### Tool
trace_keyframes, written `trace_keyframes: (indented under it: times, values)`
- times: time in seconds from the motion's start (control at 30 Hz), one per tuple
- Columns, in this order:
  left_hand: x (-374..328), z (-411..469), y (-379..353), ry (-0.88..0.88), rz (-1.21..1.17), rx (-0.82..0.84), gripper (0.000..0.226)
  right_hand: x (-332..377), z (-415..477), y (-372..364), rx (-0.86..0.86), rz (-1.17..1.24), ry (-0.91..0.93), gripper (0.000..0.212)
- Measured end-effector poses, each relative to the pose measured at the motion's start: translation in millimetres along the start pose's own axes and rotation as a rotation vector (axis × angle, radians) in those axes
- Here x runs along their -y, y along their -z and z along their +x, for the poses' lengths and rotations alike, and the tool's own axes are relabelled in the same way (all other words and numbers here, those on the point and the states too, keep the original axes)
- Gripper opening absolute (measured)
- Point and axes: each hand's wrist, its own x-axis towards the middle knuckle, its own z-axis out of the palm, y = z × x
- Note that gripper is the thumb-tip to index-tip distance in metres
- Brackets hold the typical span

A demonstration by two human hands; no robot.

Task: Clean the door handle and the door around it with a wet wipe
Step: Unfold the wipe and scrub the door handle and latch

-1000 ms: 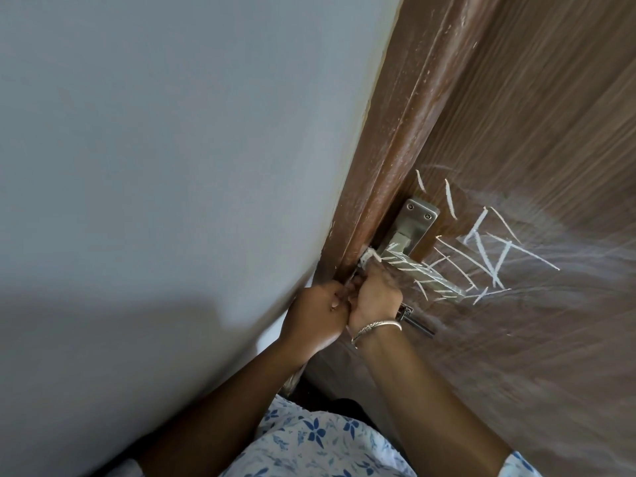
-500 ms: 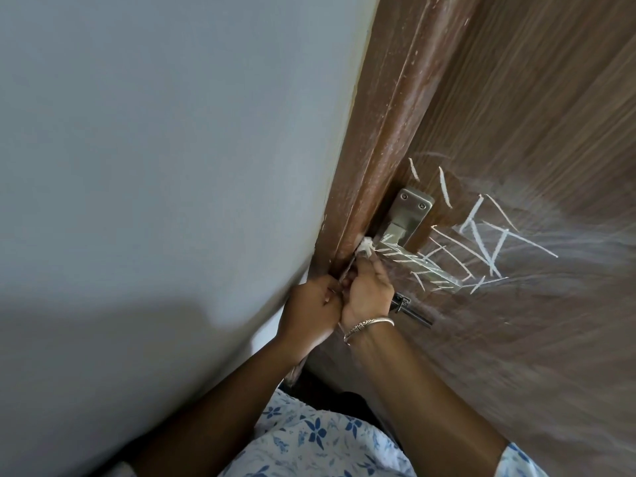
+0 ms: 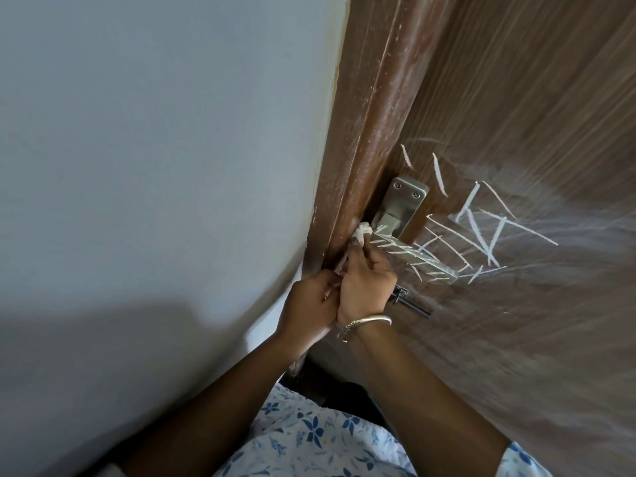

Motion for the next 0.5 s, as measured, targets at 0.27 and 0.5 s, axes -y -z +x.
trace_keyframes:
  times: [0.27,0.5]
  values:
    - [3,-1,2,0.019,0.108,0.041,0.027,-25,0,11,0.000,0.014,-0.238,0.022]
    - [0,0,3,0.054,0.019,0.016,0.016,-8,5,-2,-0.003,0.025,-0.094,0.038]
